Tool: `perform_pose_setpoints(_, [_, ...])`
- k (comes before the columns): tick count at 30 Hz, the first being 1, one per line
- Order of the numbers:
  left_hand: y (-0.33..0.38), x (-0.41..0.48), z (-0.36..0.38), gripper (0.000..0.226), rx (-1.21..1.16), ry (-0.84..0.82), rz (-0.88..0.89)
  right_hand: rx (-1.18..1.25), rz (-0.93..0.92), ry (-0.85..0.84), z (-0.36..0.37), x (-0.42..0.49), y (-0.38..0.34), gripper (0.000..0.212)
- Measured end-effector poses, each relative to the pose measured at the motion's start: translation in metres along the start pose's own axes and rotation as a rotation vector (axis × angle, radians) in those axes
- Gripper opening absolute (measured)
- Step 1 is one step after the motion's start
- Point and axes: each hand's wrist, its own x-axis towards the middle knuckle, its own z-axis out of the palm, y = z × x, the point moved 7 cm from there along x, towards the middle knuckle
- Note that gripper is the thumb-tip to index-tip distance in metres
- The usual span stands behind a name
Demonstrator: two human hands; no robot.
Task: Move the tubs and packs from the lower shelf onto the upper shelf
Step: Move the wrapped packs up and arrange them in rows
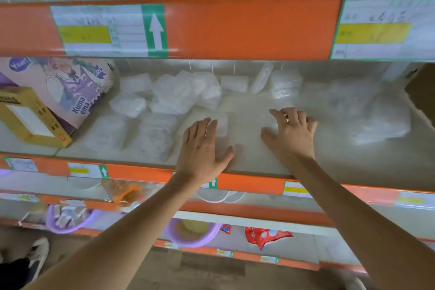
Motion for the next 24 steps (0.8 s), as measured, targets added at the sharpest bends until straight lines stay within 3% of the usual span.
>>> perform_pose_setpoints(4, [-0.001, -0.001, -0.005, 0.070, -0.014, 0.081, -0.012, 0.060, -0.012, 0.021, -0.007, -0.002, -0.004, 0.060])
perform_pose_setpoints(10, [-0.001, 0.002, 0.002, 0.069, -0.120, -0.017, 0.010, 0.077, 0.005, -0.180, 0.007, -0.001, -0.003, 0.069])
perform_pose_setpoints(19, [-0.006, 0.000, 0.000, 0.054, -0.187, 0.116, 0.018, 0.088, -0.042, 0.004, -0.005, -0.003, -0.005, 0.061])
perform_pose_setpoints(24, [-0.006, 0.003, 0.007, 0.059, -0.246, 0.073, 0.058, 0.193, -0.029, -0.072, -0.003, -0.004, -0.007, 0.064])
